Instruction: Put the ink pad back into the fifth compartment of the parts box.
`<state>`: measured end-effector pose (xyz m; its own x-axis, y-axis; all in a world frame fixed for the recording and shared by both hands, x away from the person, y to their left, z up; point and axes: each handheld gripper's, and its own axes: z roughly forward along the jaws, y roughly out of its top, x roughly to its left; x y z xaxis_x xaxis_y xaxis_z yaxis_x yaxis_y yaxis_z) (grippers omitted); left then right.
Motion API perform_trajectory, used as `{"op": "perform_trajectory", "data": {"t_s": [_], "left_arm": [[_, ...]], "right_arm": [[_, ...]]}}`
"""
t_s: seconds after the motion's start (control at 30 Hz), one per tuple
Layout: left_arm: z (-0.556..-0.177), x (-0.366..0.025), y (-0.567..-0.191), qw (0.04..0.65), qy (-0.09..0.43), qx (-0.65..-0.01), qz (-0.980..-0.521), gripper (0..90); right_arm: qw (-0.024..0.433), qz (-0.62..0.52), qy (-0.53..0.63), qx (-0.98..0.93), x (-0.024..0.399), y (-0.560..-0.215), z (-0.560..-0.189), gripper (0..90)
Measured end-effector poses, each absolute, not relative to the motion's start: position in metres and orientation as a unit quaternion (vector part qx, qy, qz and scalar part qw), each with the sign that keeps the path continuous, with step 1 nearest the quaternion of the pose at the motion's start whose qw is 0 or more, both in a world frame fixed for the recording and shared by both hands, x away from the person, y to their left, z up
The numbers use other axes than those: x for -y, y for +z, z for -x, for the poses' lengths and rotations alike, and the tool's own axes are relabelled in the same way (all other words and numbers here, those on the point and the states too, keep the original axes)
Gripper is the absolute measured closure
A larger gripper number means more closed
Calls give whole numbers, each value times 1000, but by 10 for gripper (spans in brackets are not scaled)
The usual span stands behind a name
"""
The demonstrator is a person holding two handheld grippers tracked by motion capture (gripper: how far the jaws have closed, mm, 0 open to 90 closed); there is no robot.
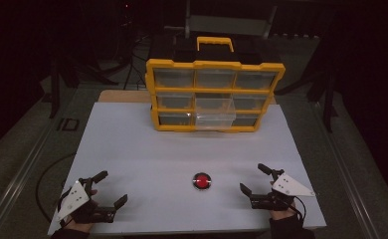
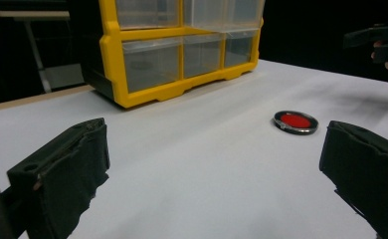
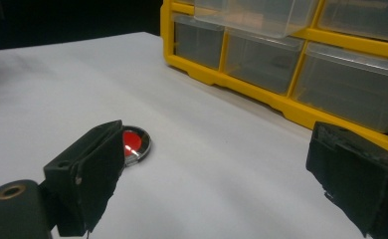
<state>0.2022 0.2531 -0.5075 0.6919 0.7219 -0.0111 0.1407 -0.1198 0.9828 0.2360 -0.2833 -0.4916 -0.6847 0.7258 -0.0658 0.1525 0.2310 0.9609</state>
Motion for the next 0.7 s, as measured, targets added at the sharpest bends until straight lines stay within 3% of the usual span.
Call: {"op": "perform_trajectory", "data": {"t_s": [0.7], "left_arm": [[-204,-248,-509,574,228,-289,-731,3]], "right_arm": [[267,-307,548,-731,284,-490,-232,86]]}}
